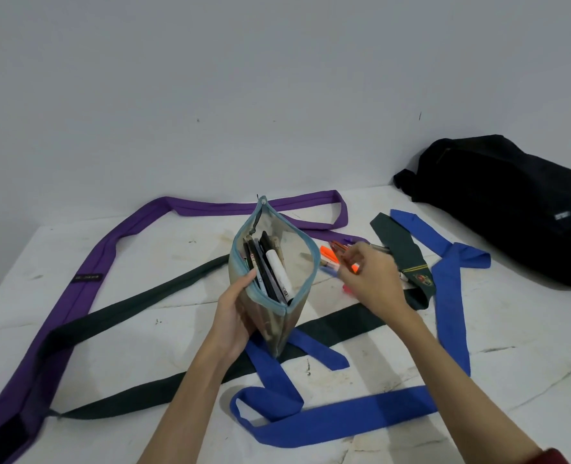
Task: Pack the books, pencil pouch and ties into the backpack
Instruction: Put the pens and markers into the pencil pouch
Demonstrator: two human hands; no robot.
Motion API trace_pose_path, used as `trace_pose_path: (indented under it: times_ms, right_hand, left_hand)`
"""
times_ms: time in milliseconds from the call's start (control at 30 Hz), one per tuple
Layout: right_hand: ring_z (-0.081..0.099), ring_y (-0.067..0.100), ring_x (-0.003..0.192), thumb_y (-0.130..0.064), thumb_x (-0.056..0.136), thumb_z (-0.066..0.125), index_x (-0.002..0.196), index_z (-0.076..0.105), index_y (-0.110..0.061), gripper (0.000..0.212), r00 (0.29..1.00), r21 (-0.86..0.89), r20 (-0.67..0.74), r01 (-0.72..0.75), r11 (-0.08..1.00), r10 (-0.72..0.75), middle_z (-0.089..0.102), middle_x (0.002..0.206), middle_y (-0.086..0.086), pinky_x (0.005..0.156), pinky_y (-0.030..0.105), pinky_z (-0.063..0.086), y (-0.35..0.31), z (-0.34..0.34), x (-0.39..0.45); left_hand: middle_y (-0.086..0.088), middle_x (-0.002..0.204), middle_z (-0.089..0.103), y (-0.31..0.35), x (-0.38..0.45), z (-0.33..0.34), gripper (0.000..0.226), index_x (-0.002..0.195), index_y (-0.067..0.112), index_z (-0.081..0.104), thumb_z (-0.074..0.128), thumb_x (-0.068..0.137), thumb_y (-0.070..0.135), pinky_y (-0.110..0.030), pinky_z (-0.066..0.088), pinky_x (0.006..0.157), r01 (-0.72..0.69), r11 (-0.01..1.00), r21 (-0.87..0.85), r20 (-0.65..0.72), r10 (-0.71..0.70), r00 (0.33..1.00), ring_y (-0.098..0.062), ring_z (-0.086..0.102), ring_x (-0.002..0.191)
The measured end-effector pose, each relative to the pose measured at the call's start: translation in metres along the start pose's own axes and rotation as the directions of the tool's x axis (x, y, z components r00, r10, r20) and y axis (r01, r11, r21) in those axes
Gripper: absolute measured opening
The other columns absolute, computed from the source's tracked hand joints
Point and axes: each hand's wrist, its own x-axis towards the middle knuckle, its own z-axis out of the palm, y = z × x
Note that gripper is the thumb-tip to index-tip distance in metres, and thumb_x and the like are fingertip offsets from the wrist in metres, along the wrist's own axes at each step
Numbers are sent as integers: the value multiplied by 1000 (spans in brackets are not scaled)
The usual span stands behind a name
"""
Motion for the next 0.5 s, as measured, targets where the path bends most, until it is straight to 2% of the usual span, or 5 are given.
trace_pose_path:
  times_ms: [133,200,267,400,500]
  right_hand:
    - [60,9,66,-13,86,64,95,54,-17,13,955,394,-295,97,914,26,57,77,-15,60,20,53,-45,-22,10]
    - [60,9,59,-9,86,63,103,52,-18,23,903,496,-430,223,839,15,59,77,-13,54,19,51,-67,-30,10]
    - [60,10,56,-5,86,61,113,48,-19,33,866,546,-499,333,769,-21,61,77,-8,53,19,50,-85,-31,7]
    - [61,11,58,-4,88,58,126,47,-15,41,872,491,-458,411,768,-174,61,75,-6,56,20,49,-102,-17,3]
    - [65,21,60,-6,88,58,128,46,-20,44,951,545,-256,290,787,-172,64,72,0,59,31,55,-104,-3,4]
  left_hand:
    - [-11,114,68,0,0,0,51,121,19,59,66,72,32,-39,49,87,1,1000,1,-9,-1,1000,-27,61,108]
    - [-12,114,68,0,0,0,51,120,18,59,66,71,32,-39,49,87,5,1000,6,-15,-5,1000,-27,62,107]
    - [-12,113,68,0,0,1,53,119,17,60,64,69,35,-40,49,90,8,1000,9,-18,-8,1000,-28,62,106]
    - [-9,108,70,-1,-1,2,51,114,19,62,63,67,37,-40,48,91,4,999,34,-28,-3,1000,-27,62,105]
    - [-9,108,70,-1,-1,4,48,114,18,63,64,69,35,-41,47,93,0,1000,28,-16,0,1000,-27,62,105]
